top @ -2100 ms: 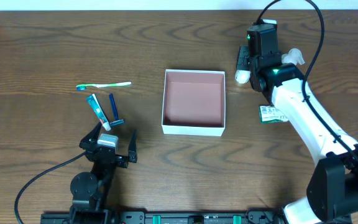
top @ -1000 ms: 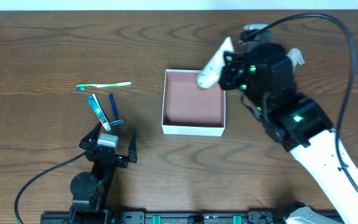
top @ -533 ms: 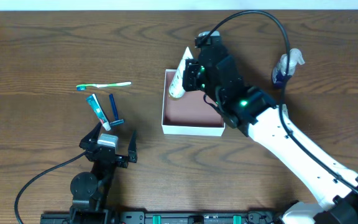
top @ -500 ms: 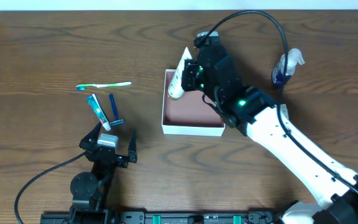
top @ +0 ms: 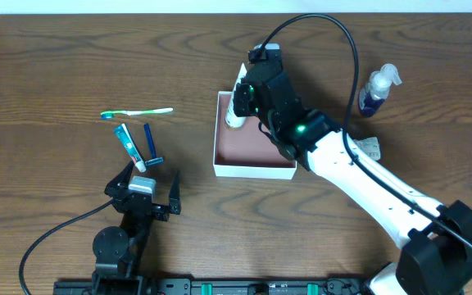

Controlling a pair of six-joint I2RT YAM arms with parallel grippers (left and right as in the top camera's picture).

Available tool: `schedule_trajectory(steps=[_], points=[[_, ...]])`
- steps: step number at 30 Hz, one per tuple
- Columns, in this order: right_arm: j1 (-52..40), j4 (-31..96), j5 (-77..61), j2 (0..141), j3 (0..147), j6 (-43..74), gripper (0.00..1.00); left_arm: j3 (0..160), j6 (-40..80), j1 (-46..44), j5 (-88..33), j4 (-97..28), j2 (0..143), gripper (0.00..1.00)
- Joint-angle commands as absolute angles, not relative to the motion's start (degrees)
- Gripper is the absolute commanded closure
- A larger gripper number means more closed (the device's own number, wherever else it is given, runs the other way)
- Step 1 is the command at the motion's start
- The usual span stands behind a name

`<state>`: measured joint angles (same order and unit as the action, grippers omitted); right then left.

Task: Pack container
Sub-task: 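Lift the tube and carry it over the box's left side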

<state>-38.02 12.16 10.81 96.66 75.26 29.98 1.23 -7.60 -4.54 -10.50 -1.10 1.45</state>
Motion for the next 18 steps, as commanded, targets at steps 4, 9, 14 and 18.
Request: schedule_trajectory(steps=[4, 9, 14, 18], points=[[-38.41, 9.26, 13.74, 97.54, 76.36, 29.61, 0.98, 0.23, -8.34, -4.25, -11.11, -2.96, 1.48, 0.02], [-38.44, 7.9, 14.63, 98.19, 76.36, 29.06, 0.99, 0.23, -8.34, -4.25, -11.11, -2.98, 1.48, 0.02], [-38.44, 7.01, 14.79, 98.87, 76.36, 29.08, 0.99, 0.23, -8.32, -4.25, -11.11, -2.96, 1.48, 0.02], [-38.44, 6.74, 14.79, 99.83, 76.36, 29.1, 0.98, 0.23, -8.34, -4.25, -11.11, -2.96, 1.48, 0.02]])
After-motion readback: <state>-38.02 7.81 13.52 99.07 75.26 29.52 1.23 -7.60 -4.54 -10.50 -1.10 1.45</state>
